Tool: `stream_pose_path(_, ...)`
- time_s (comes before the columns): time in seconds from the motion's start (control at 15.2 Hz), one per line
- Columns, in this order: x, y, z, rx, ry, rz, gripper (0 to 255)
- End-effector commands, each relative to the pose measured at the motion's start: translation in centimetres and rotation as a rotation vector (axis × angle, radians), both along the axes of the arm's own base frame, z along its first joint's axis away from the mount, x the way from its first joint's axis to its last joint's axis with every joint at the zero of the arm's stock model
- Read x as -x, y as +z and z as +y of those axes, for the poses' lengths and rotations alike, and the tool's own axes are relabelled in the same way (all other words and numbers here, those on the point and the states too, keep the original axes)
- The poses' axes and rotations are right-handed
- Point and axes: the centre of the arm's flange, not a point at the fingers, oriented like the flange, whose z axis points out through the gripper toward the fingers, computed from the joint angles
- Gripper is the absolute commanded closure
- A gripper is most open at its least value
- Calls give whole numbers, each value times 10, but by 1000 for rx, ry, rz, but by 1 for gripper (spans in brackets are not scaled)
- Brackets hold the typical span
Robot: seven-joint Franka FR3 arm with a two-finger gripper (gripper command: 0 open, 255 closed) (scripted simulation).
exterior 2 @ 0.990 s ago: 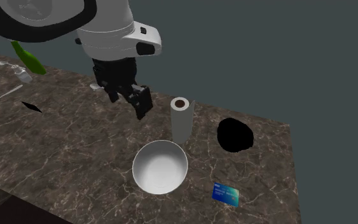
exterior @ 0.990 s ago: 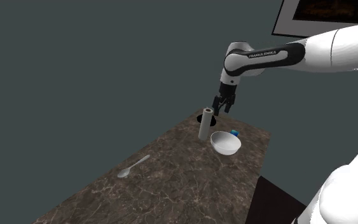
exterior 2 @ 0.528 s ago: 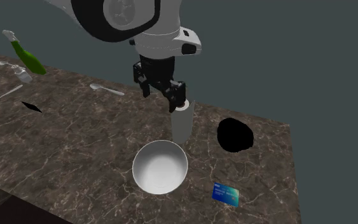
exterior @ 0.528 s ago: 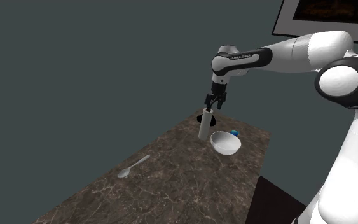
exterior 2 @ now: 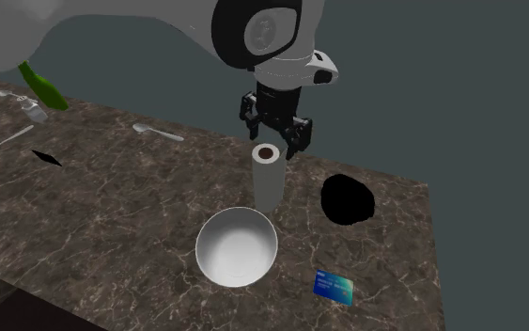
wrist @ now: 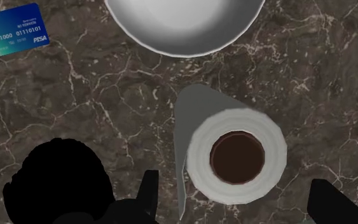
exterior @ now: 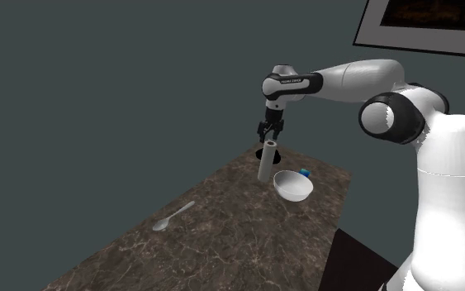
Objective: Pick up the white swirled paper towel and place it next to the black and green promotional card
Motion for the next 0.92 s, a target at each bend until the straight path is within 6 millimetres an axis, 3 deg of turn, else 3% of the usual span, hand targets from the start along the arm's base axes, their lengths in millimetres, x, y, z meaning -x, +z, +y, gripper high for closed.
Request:
stream_pose_path(0.0, -1, -10, 0, 0, 0, -1, 0)
stream_pose_path(0.33, 0, -34, 1, 0, 0, -1, 0)
stream_pose_path(0.79, 0, -34, 1, 0, 0, -1, 0)
stream_pose_path(0.86, 0, -34, 1, 0, 0, -1, 255)
